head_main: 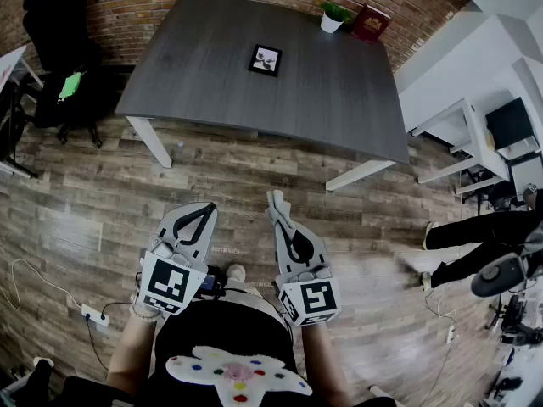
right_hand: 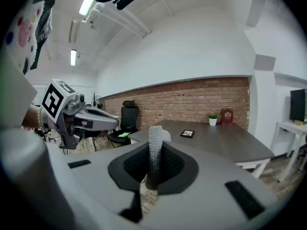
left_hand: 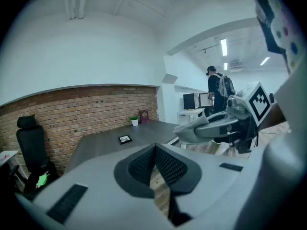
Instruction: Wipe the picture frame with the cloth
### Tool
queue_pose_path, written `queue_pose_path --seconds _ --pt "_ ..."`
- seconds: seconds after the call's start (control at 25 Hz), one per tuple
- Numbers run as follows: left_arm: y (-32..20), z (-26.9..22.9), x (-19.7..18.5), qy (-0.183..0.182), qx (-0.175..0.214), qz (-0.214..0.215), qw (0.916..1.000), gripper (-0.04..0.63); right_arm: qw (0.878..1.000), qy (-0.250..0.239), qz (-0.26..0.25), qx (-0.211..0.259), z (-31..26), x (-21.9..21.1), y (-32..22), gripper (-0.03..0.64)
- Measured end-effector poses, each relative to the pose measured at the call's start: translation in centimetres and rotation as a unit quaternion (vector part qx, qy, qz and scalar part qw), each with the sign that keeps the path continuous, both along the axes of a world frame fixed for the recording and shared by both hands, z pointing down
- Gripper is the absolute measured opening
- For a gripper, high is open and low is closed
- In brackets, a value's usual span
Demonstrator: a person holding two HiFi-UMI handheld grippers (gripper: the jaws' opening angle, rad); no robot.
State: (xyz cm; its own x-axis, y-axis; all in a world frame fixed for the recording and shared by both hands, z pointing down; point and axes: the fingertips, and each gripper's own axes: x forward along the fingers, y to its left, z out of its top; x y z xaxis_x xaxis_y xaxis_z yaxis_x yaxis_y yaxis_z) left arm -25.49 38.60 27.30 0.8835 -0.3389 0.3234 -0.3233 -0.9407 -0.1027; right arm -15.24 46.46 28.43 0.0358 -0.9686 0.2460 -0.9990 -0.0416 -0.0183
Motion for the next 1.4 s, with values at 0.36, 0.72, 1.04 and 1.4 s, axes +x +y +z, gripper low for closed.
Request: queue_pose_path --seconds 0.36,0.72,1.04,1.4 --pt "-0.5 0.6 0.1 0.0 -0.005 -0.006 1.0 0.009 1.0 -0.001 -0.003 -0.004 0.4 0.2 -0.2 0.023" --pt "-0.5 0.6 0.5 -0.001 -0.006 -0.006 1.0 0.009 1.0 -0.004 -0.003 -0.003 0.5 0.4 -0.3 0.023" --pt "0.3 0.6 1.5 -0.005 -0.004 -0.009 0.9999 0.009 1.0 -0.026 -0.003 0.0 0.7 1.7 0.3 0.023" --pt "1.6 0.6 2.8 -0.003 0.002 -0.029 0.9996 0.009 0.999 -0.02 -0.029 0.001 1.2 2.9 1.7 0.025"
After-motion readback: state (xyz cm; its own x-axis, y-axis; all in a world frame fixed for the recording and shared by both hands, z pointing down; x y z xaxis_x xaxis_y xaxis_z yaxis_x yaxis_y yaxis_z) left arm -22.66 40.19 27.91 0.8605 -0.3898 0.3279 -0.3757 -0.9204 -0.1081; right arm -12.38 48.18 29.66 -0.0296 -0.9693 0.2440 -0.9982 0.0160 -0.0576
